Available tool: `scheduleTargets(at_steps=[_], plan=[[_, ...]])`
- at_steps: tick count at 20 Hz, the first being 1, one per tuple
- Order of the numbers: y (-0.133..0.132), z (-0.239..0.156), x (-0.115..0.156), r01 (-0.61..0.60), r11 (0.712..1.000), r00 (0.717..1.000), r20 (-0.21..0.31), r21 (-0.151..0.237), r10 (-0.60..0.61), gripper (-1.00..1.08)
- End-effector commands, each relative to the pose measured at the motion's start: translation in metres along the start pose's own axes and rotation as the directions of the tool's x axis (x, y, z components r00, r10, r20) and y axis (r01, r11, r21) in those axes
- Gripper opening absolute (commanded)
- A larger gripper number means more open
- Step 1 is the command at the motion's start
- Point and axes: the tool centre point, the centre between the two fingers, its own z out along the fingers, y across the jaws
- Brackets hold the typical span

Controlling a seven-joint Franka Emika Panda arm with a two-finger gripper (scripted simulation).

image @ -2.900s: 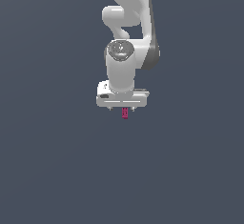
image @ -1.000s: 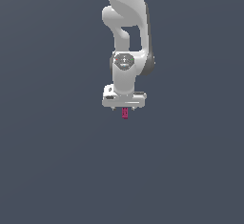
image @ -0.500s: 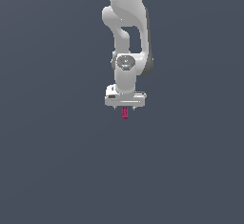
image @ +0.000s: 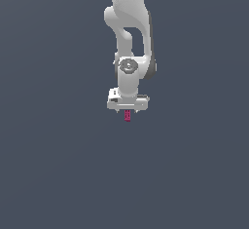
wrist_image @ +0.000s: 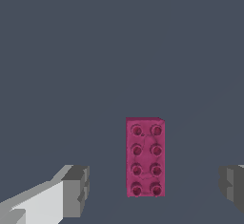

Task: Pick up the object and move it to a goal position.

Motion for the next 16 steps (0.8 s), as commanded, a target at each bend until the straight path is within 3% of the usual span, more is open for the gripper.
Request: scheduleTargets(at_steps=[1, 12, 13, 16], plan=[[0.0, 0.009, -0.001, 0.0, 1.0, 1.0, 0.0, 0.0, 0.0, 1.0], [0.0, 0.041, -0.001, 0.0, 1.0, 1.0, 0.0, 0.0, 0.0, 1.0], [0.0, 0.041, -0.001, 0.0, 1.0, 1.0, 0.0, 0.0, 0.0, -1.0], [0.0, 0.041, -0.001, 0.0, 1.0, 1.0, 0.0, 0.0, 0.0, -1.0]])
